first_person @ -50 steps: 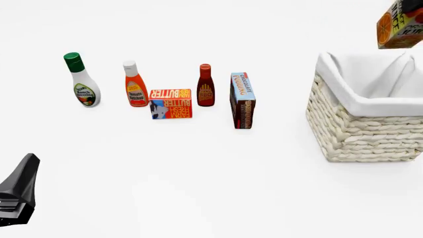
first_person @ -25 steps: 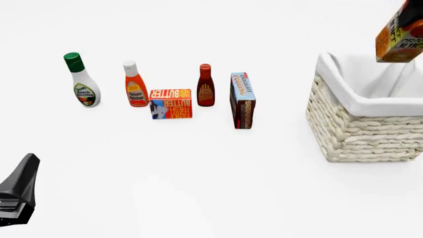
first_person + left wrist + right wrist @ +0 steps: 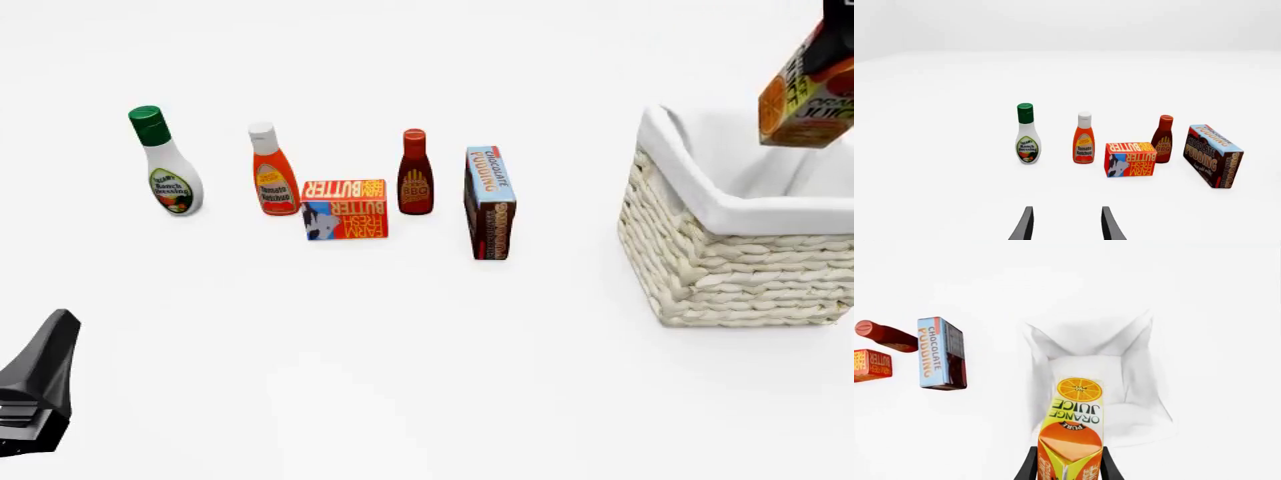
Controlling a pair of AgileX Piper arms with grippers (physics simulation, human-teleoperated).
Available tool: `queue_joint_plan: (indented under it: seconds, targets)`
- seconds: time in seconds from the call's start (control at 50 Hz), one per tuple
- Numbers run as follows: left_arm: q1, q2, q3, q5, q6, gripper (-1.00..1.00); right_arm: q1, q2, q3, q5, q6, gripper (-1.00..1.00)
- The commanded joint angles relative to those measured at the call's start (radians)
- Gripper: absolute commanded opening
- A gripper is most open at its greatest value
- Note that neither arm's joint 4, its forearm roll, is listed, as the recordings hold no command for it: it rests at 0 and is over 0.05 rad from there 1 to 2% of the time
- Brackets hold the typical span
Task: Pick the orange juice and place it in the basket.
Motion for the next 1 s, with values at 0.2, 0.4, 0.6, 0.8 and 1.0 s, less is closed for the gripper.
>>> queue_joint_plan:
  seconds: [0.2,0.4,0.6,0.8,1.0]
  targets:
    - [0.0,0.0,0.0,0.0,0.0,1.0,-0.018,-0.009,0.005,0.0,0.041,-1.0]
    - [0.0,0.0,0.0,0.0,0.0,1.0,-0.006,0.015,0.009,0.0,0.062,-1.0]
    - [0.0,0.0,0.0,0.0,0.0,1.0,-0.009,0.028,0.023,0.0,0.081,-1.0]
    - [0.0,0.0,0.0,0.0,0.0,1.0,-0.007,0.042,0.029,0.0,0.091,-1.0]
    - [0.0,0.0,0.0,0.0,0.0,1.0,-0.011,0.052,0.032,0.0,0.1,-1.0]
